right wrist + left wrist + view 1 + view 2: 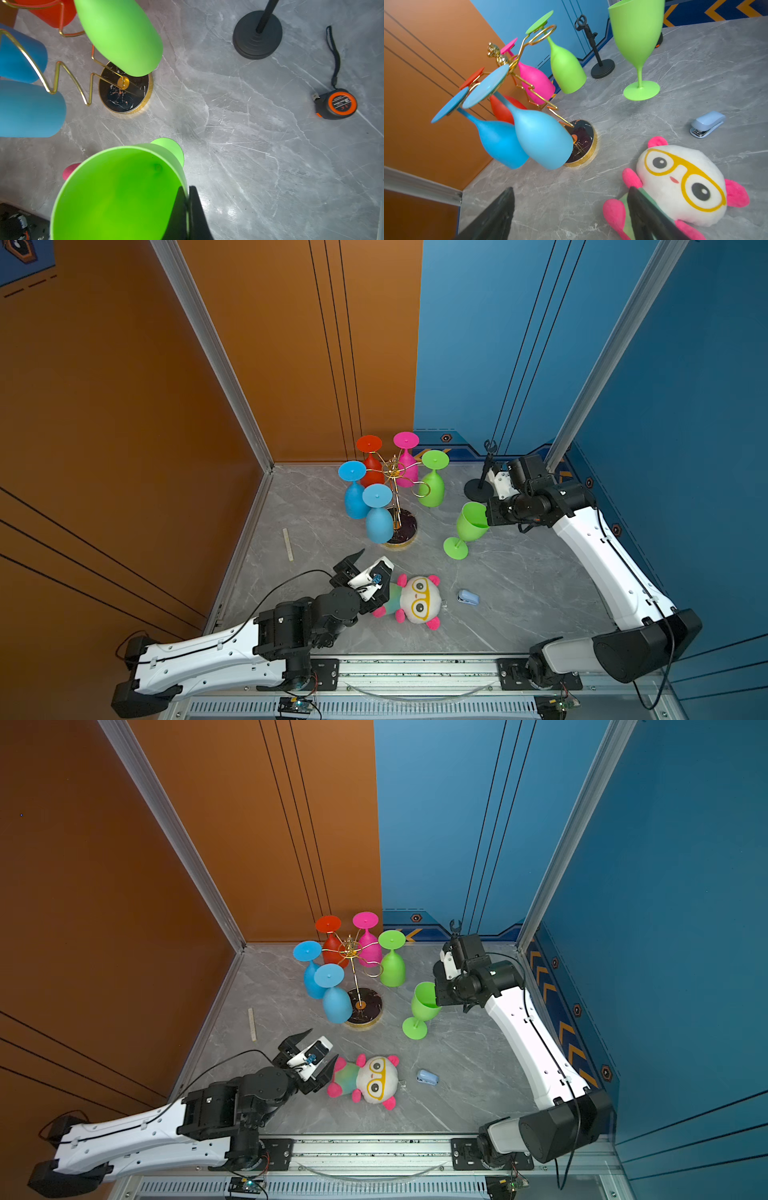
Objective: Take the wine glass off the wine glass rack
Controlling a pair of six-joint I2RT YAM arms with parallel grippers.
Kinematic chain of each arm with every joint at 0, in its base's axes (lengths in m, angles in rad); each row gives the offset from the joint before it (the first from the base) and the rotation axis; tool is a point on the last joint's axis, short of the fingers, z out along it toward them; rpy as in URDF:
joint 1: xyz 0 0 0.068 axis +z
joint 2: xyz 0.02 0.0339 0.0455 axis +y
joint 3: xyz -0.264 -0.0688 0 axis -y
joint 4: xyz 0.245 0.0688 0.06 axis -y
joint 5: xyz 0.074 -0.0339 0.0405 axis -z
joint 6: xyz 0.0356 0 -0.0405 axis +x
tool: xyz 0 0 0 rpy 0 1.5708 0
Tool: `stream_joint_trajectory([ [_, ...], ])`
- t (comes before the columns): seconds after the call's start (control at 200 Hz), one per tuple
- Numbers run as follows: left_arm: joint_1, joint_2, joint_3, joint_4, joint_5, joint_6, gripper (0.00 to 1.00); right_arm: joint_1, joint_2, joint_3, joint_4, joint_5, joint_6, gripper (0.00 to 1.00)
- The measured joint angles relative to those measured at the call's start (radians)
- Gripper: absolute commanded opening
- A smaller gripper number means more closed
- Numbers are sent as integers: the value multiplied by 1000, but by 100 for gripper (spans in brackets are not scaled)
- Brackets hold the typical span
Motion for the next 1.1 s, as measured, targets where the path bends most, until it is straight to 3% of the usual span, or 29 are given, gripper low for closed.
stream_joint_trajectory([
  [0.245,171,-23,6,-127,75,-137,88,-10,161,68,31,81,1,0],
  [0.511,266,-15,8,-179,150,-193,92,-10,323,179,105,157,0,0],
  [1.101,311,-23,13,-221,209,-223,92,-22,635,491,149,172,1,0],
])
